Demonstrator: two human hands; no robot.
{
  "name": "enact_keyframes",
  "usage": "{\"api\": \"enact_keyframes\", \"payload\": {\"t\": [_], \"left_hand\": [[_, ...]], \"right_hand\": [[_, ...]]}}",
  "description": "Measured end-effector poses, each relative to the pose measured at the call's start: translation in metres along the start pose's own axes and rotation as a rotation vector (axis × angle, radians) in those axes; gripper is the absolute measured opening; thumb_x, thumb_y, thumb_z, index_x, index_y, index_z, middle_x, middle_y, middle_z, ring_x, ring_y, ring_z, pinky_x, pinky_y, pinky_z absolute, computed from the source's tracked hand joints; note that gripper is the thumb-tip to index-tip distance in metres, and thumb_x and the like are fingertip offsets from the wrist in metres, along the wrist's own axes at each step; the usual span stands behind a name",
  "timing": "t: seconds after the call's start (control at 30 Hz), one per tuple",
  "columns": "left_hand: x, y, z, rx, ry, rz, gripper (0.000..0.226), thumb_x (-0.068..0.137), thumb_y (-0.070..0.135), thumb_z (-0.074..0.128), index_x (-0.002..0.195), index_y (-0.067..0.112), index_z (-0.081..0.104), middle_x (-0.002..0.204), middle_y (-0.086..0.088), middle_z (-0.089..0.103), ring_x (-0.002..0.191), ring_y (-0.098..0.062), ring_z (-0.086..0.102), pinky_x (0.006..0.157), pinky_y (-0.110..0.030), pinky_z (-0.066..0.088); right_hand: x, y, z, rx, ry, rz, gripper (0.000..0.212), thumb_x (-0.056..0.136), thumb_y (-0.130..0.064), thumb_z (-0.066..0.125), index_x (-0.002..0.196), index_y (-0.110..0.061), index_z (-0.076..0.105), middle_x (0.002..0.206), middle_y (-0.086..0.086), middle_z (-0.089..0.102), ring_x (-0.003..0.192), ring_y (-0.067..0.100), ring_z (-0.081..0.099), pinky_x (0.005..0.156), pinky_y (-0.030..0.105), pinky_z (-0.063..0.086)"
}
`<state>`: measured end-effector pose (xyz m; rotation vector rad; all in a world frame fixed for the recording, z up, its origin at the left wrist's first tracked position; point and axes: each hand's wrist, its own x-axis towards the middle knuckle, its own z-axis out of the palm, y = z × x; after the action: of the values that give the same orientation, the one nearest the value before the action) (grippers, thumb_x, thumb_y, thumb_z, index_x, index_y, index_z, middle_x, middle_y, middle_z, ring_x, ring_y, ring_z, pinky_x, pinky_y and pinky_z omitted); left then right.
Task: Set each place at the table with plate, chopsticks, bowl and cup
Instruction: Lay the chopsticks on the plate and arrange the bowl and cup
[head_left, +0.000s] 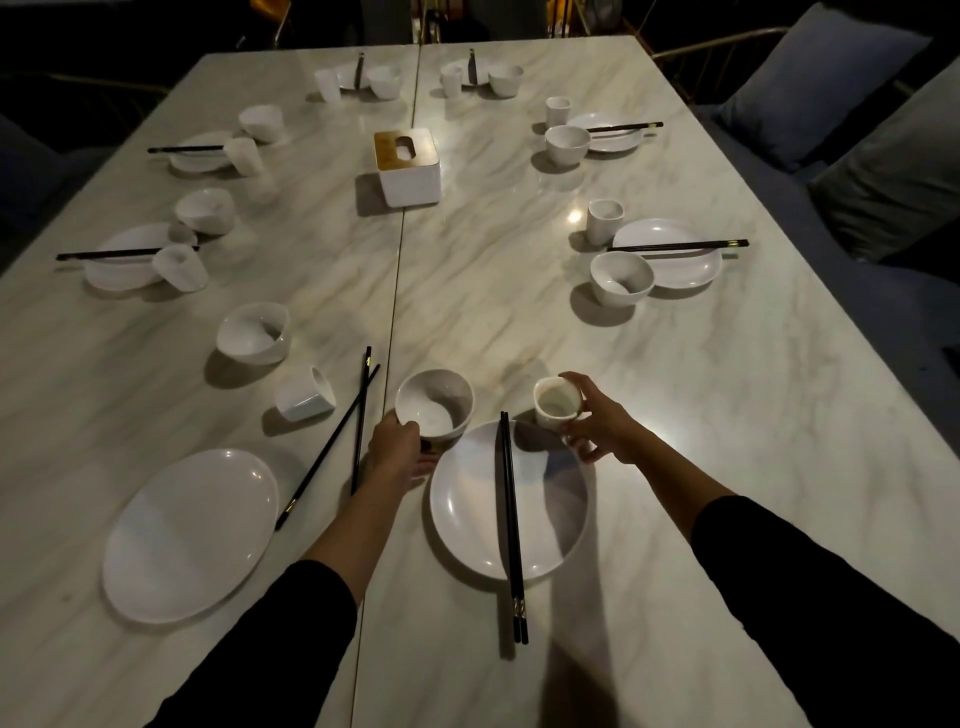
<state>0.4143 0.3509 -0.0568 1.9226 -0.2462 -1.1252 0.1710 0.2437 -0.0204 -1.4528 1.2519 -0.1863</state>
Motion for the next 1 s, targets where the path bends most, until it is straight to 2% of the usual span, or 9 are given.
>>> {"api": "enact_keyframes", "payload": {"t": [0.17,0.27,0.37,0.43,0.57,0.67,0.8,0.9,1.0], "left_hand": [[-0.008,0.005,0.0,0.001,-0.008,0.005,0.052,0.086,0.007,0.039,0.137,0.019,0.043,0.104,-0.024,0.064,0.076,-0.041,0.07,0.076,-0.058,0.057],[-0.025,0.008,0.003,0.075,0.096,0.075,0.045,0.088,0.01,0.041,0.132,0.015,0.049,0.112,-0.022,0.064,0.088,-0.039,0.068,0.081,-0.05,0.057],[-0.049,-0.003,0.008,0.155,0.335,0.231,0.036,0.091,0.014,0.049,0.125,0.002,0.053,0.117,-0.02,0.063,0.106,-0.036,0.061,0.09,-0.042,0.051],[-0.066,-0.024,0.016,0.151,0.266,0.265,0.029,0.092,0.012,0.053,0.12,0.005,0.055,0.109,-0.013,0.065,0.102,-0.029,0.063,0.085,-0.037,0.051],[-0.089,-0.072,0.038,0.339,-0.005,0.212,0.015,0.09,0.013,0.058,0.105,0.016,0.06,0.095,-0.008,0.069,0.081,-0.019,0.066,0.068,-0.029,0.057],[-0.095,-0.085,0.046,0.352,-0.054,0.213,0.024,0.089,0.013,0.061,0.113,0.017,0.059,0.09,0.0,0.068,0.08,-0.016,0.066,0.072,-0.031,0.059],[-0.096,-0.087,0.049,0.407,-0.09,0.227,0.033,0.089,0.015,0.062,0.121,0.02,0.058,0.073,0.015,0.058,0.066,-0.002,0.06,0.054,-0.012,0.046],[-0.099,-0.087,0.052,0.427,-0.103,0.263,0.033,0.09,0.013,0.059,0.123,0.018,0.058,0.092,0.004,0.067,0.071,-0.004,0.06,0.052,-0.009,0.044],[-0.1,-0.087,0.054,0.423,-0.109,0.278,0.036,0.091,0.009,0.057,0.126,0.018,0.058,0.102,-0.002,0.068,0.075,-0.005,0.059,0.053,-0.008,0.046]], "right_hand": [[-0.003,-0.001,-0.002,-0.002,-0.002,0.007,0.076,0.088,0.001,0.057,0.145,-0.036,0.025,0.125,0.025,0.05,0.095,0.037,0.058,0.077,0.054,0.053],[-0.005,-0.002,0.002,-0.036,0.054,-0.028,0.087,0.085,-0.004,0.064,0.15,-0.037,0.017,0.131,0.012,0.048,0.11,0.041,0.057,0.08,0.053,0.054],[-0.013,0.006,0.018,-0.092,0.478,-0.124,0.086,0.078,0.002,0.068,0.149,-0.023,0.026,0.137,0.012,0.046,0.118,0.032,0.052,0.095,0.044,0.048],[-0.028,0.017,0.037,0.034,0.687,-0.086,0.065,0.078,0.008,0.06,0.135,-0.018,0.04,0.127,0.012,0.052,0.102,0.025,0.057,0.082,0.033,0.051],[-0.057,0.05,0.088,0.076,0.436,-0.093,0.03,0.087,-0.01,0.065,0.114,-0.016,0.054,0.088,-0.002,0.065,0.08,0.01,0.066,0.062,0.015,0.051],[-0.068,0.06,0.109,0.037,0.36,-0.114,0.025,0.09,-0.017,0.064,0.115,-0.016,0.06,0.085,-0.003,0.067,0.073,0.0,0.064,0.067,0.015,0.055],[-0.071,0.058,0.116,-0.066,0.318,-0.136,0.03,0.092,-0.018,0.061,0.121,-0.012,0.061,0.079,-0.005,0.065,0.062,-0.004,0.062,0.055,0.006,0.048],[-0.073,0.056,0.118,-0.09,0.293,-0.128,0.033,0.093,-0.017,0.06,0.125,-0.01,0.059,0.079,-0.001,0.067,0.058,0.0,0.063,0.052,0.008,0.05],[-0.075,0.052,0.119,-0.111,0.274,-0.12,0.034,0.094,-0.015,0.058,0.127,-0.008,0.057,0.087,0.011,0.071,0.064,0.013,0.069,0.06,0.021,0.059]]}}
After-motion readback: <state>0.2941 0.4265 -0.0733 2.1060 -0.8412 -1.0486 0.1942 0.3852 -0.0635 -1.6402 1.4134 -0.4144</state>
